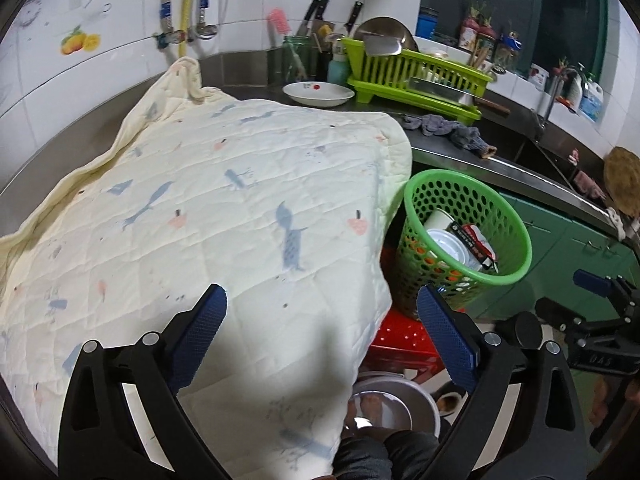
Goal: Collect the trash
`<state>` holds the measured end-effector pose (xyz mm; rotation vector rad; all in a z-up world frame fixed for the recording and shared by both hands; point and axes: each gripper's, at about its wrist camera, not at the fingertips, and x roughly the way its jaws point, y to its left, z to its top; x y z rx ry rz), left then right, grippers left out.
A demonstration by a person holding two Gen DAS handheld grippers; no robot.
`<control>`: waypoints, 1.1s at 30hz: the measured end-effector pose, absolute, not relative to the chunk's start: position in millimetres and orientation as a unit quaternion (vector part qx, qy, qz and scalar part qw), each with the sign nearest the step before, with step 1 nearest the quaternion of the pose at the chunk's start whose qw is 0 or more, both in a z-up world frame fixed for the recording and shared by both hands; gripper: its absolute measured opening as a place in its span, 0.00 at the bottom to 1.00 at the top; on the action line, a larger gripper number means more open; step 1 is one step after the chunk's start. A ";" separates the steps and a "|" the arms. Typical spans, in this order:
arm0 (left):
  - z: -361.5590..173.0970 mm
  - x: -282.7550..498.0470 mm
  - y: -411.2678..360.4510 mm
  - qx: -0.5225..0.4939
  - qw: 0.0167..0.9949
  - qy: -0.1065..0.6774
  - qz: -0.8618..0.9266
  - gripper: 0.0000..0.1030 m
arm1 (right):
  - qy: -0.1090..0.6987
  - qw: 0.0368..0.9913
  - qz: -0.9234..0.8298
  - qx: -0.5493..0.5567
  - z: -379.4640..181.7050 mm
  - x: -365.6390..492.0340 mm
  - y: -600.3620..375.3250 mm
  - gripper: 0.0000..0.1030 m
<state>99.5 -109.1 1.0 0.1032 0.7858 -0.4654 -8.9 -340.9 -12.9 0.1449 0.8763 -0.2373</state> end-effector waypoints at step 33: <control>1.5 65.0 -81.6 0.055 0.909 0.364 -0.195 0.94 | 0.401 0.909 -0.099 0.054 9.2 -25.1 -311.6 0.93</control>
